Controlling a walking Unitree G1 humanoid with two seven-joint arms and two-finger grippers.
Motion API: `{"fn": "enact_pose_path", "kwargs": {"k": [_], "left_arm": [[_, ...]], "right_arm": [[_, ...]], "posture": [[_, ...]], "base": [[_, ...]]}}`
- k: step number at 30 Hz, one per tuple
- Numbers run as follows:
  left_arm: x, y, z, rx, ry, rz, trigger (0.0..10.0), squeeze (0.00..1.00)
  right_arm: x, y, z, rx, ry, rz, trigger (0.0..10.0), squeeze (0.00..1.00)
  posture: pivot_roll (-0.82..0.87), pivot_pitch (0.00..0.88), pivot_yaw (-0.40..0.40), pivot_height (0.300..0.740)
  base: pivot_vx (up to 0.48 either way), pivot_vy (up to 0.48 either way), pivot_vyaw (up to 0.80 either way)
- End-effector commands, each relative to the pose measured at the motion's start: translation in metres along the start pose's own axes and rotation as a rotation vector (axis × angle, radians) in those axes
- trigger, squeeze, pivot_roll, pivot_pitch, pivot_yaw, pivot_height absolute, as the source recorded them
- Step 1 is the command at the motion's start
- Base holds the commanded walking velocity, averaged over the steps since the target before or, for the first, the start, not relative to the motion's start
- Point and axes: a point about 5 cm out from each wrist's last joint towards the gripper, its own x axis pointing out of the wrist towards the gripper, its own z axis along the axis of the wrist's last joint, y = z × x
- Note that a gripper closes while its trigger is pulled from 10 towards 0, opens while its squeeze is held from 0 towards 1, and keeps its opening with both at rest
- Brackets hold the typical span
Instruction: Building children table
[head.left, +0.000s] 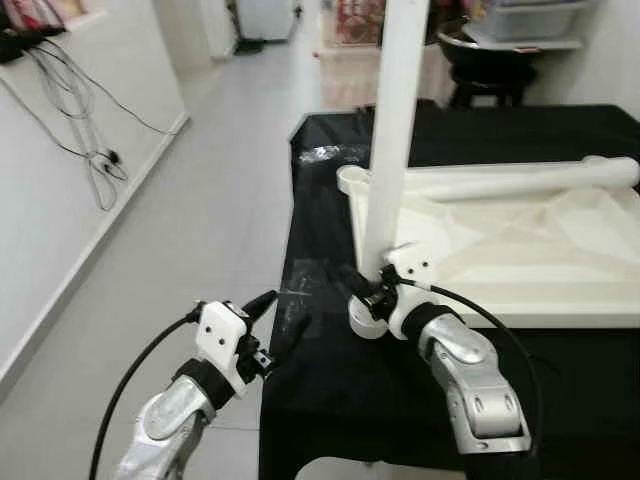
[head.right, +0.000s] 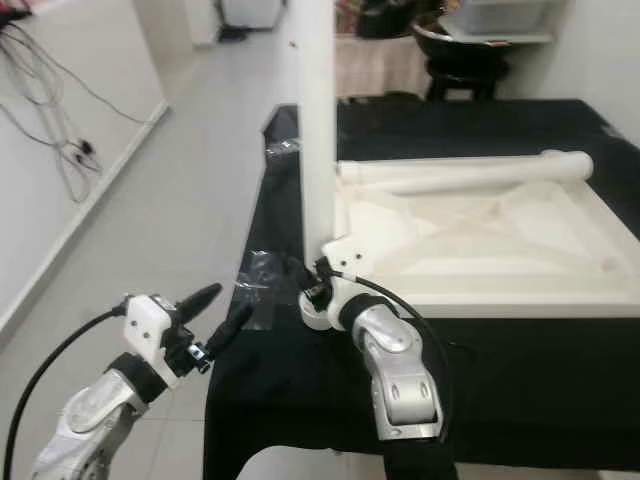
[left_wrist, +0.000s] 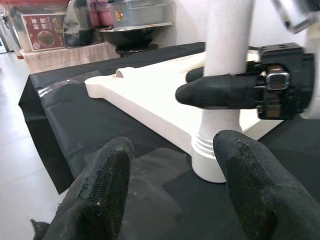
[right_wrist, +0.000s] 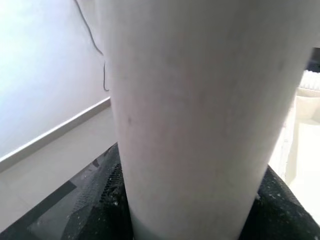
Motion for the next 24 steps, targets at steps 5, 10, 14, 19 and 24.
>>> {"fn": "enact_pose_path", "kwargs": {"k": [5,10,14,19,24], "left_arm": [[-0.001,0.001,-0.003,0.008,0.014,0.015,10.0,0.0],[0.002,-0.001,-0.004,0.003,0.012,0.008,10.0,0.0],[0.003,-0.004,-0.005,0.0,0.009,0.005,10.0,0.0],[0.004,-0.005,-0.005,-0.001,0.005,0.009,10.0,0.0],[0.003,-0.007,-0.006,0.0,0.003,0.013,10.0,0.0]], "right_arm": [[0.0,-0.011,-0.017,0.011,0.105,0.003,10.0,0.36],[0.003,-0.009,0.012,0.02,-0.022,0.202,10.0,1.0],[0.01,-0.018,0.031,-0.093,-0.056,0.448,10.0,0.0],[0.016,-0.028,0.033,-0.151,0.008,0.63,10.0,0.0],[0.027,-0.039,0.038,-0.155,0.054,0.699,10.0,0.0]], "posture": [[-0.09,0.113,0.032,0.74],[-0.09,0.106,0.025,0.74],[-0.09,0.099,0.01,0.74],[-0.07,0.092,-0.001,0.74],[-0.06,0.088,-0.009,0.74]], "base": [[0.0,0.0,0.0],[0.0,0.0,0.0],[0.0,0.0,0.0],[0.0,0.0,0.0],[0.0,0.0,0.0]]}}
